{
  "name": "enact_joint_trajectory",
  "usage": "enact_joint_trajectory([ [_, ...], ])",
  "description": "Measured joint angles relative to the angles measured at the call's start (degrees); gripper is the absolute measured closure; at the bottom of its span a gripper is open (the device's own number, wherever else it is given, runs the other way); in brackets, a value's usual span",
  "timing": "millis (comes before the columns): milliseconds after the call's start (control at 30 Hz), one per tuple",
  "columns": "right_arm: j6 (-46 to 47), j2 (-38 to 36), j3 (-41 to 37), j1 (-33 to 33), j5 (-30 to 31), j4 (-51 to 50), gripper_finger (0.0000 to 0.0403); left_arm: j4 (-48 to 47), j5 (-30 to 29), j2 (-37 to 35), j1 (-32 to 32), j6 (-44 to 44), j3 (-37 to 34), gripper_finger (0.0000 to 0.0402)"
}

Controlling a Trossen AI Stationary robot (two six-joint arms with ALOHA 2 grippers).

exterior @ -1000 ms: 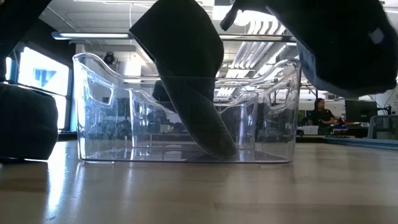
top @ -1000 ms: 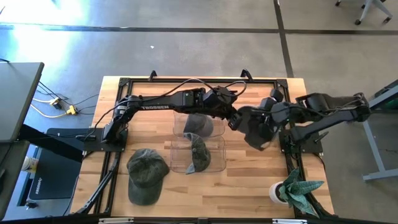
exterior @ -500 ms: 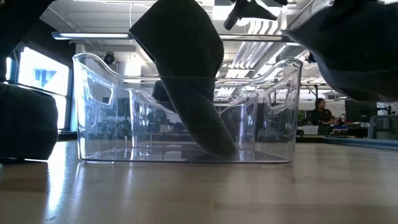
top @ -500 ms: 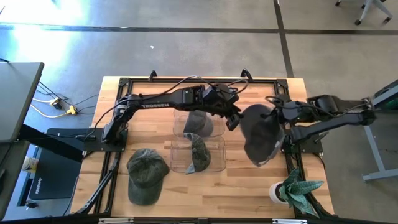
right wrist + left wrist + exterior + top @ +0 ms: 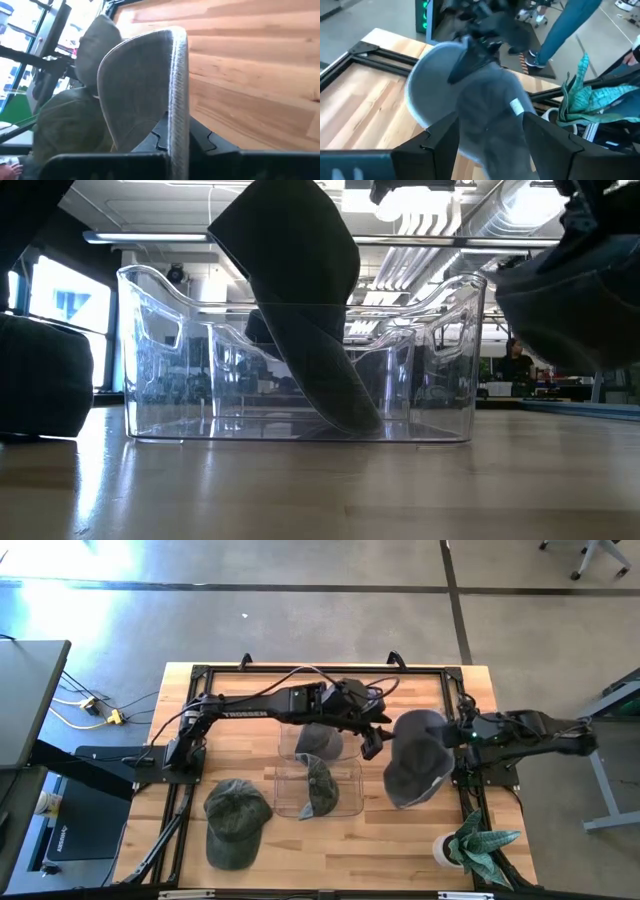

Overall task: Pick & Place hat
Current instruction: Put the gray cap into the top transparent bin

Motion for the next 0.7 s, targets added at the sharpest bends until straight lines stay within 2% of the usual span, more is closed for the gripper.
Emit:
enact_joint_trajectory([
  [333, 9.68, -3.27, -14.65, -0.65, -1.43, 5.34, 0.0397, 2.55, -5.62, -2.37, -3.93, 9.72, -0.04, 0.0191],
  [700, 11.29, -4.00, -25.38, -6.45, -7.12, 14.51, 0.0382, 1.95, -7.70, -2.37, -4.57, 8.24, -0.02, 0.0191],
])
